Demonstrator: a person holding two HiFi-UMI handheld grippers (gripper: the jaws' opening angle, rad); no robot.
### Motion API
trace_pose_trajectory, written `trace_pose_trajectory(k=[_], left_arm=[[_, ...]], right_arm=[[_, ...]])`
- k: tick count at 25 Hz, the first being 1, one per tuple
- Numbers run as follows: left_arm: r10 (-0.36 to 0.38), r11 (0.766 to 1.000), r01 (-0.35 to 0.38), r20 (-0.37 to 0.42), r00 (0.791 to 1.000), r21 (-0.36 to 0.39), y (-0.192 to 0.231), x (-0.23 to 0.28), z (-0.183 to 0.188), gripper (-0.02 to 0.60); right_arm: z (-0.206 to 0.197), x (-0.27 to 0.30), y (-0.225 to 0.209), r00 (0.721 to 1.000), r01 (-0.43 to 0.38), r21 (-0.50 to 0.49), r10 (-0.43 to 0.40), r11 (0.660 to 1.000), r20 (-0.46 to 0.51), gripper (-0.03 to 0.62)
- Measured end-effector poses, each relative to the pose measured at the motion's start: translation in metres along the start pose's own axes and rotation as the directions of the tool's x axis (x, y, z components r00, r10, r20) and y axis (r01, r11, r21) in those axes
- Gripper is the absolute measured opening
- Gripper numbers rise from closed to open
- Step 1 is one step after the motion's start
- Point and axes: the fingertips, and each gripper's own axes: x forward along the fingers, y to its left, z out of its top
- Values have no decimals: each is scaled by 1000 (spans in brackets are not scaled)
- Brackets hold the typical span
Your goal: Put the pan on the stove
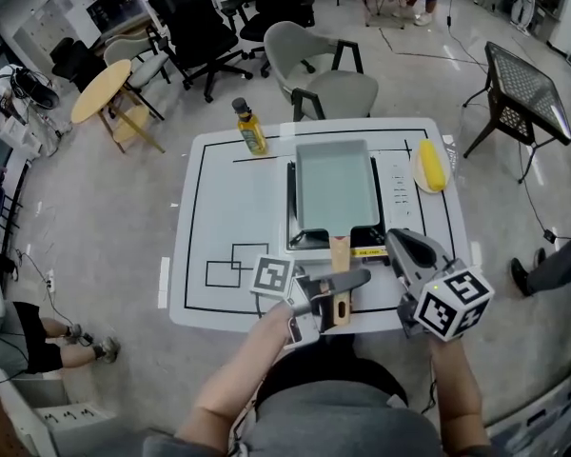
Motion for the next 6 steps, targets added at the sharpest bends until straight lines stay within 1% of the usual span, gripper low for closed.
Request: trace_pose_trajectory(k=[6], left_arm=[[3, 1000, -3, 0, 1000, 15, -1, 0, 7, 42]], right_arm=[[4, 4, -3, 1000, -3, -12, 3, 1000, 1, 3]])
